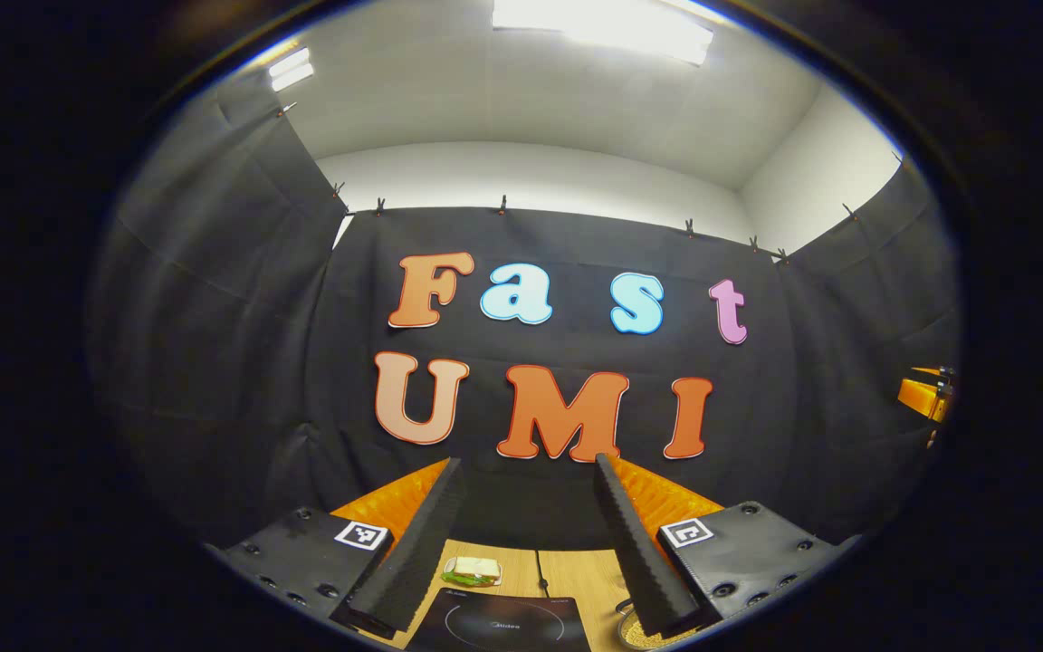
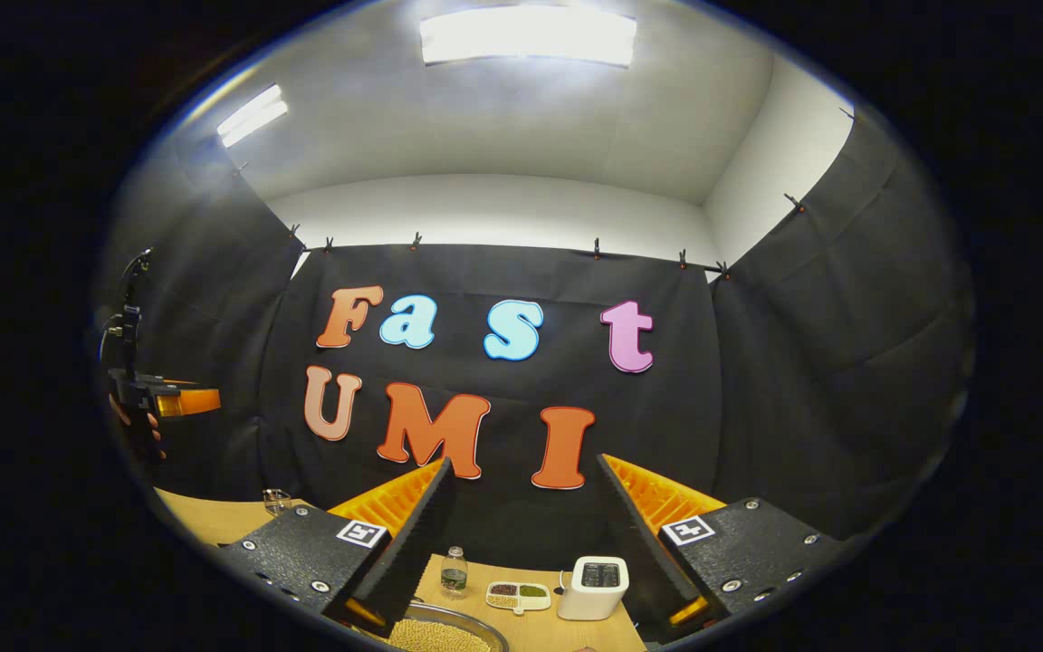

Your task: First push the handle of the pot to place it horizontally, then grasp the pot with both hands and set it on the induction cooktop.

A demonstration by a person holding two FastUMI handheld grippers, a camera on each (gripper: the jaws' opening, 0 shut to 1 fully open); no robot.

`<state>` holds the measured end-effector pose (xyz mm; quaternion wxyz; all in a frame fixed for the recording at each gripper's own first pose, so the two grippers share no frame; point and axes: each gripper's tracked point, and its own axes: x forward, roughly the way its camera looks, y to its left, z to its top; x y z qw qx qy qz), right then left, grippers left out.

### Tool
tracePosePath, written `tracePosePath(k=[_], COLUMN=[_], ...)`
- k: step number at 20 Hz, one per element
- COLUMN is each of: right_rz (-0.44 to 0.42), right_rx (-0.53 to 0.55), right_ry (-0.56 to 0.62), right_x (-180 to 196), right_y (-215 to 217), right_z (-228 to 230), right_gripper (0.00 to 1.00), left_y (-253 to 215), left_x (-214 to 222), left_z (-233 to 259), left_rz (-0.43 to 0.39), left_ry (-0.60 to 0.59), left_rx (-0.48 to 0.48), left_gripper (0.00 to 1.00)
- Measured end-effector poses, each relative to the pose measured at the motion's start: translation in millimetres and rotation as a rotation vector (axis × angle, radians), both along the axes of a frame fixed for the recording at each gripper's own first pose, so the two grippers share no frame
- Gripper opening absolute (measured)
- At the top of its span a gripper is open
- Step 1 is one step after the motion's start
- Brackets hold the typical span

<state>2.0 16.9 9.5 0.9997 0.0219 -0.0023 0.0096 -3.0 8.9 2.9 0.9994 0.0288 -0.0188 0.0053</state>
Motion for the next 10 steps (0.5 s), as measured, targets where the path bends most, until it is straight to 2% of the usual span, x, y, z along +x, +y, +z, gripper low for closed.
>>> tracePosePath(k=[2, 3, 5, 7, 10], right_rz=[0.001, 0.001, -0.005, -0.007, -0.008], right_rx=[-0.013, -0.019, -0.023, -0.023, -0.025], right_ry=[-0.014, -0.017, -0.022, -0.024, 0.003], right_x=[-0.9, -1.2, -1.5, -1.7, -0.4], right_y=[4.0, 4.4, 3.9, 3.9, 0.9], right_z=[2.5, 3.3, 4.0, 3.3, -4.4], right_gripper=[0.97, 0.95, 0.97, 0.95, 0.95], left_y=[2.6, 2.4, 2.0, -3.0, -5.9], left_x=[-1.2, -3.3, -7.7, -13.6, -19.5], left_z=[0.6, 2.0, 13.8, 23.2, 32.5], left_rz=[0.006, 0.007, 0.018, 0.019, 0.030], left_ry=[-0.006, -0.011, -0.054, -0.096, -0.136], left_rx=[0.002, 0.011, 0.035, 0.057, 0.052], left_gripper=[0.96, 0.96, 0.96, 0.92, 0.94])
